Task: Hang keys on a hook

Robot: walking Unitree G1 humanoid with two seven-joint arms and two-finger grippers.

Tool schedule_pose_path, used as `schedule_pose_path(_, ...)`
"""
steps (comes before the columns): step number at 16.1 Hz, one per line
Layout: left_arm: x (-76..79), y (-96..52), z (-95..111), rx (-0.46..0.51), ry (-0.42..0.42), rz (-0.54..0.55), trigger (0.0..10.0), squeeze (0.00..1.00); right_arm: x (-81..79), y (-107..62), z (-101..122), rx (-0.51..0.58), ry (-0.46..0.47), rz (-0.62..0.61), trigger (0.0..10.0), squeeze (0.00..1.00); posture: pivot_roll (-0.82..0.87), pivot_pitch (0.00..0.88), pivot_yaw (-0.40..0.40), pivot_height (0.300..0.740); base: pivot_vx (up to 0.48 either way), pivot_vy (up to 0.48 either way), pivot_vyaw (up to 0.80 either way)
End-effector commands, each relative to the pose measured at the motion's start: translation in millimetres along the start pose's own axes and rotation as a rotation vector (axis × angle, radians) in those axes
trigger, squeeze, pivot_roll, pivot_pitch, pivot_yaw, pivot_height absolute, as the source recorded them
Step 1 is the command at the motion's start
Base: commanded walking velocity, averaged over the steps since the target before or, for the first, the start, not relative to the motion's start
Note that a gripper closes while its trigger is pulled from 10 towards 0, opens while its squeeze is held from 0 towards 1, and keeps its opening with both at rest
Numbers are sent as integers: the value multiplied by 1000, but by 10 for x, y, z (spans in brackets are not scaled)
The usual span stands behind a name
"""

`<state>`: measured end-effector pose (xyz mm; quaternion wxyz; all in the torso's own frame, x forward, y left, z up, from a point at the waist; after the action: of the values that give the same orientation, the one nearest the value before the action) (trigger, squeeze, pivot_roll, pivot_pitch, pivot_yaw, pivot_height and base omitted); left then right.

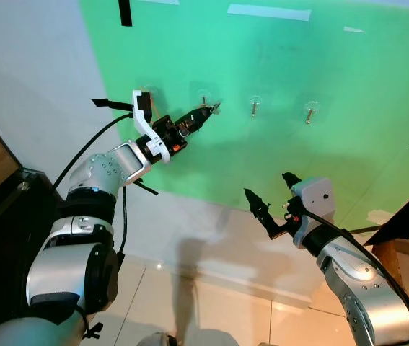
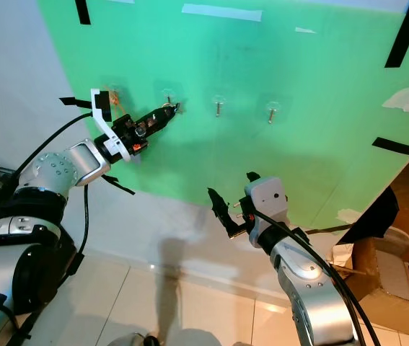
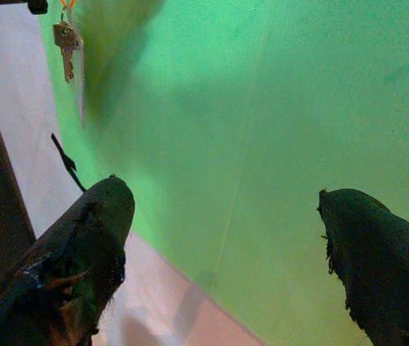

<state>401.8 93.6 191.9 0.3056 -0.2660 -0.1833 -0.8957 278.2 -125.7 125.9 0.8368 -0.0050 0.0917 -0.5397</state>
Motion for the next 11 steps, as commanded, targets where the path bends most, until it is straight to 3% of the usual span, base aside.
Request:
schedule_pose_path(1,-3,12,46,2,16,6,10000,0,-28,20,82,22,-17,19,10000,0,-224,0,32,740,0,0,0)
schedule_pose_path(11,-121,16,90,36,-10,64,10000,0,-99,6,303,145,37,68,10000,0,-230,0,34,740,0,0,0)
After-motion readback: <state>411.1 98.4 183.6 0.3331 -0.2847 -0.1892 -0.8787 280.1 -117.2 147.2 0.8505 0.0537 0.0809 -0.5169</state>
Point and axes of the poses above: a point about 5 cm out from each wrist's last joint towards the gripper, its own y axis pointing out of the wrist towards the gripper, its own z axis along the axis of the wrist's last joint, x = y × z, the point moved 4 cm from there along y, pointing out of the wrist towards the gripper, and after that the axes turned 14 degrees about y, right-handed, at the moved point
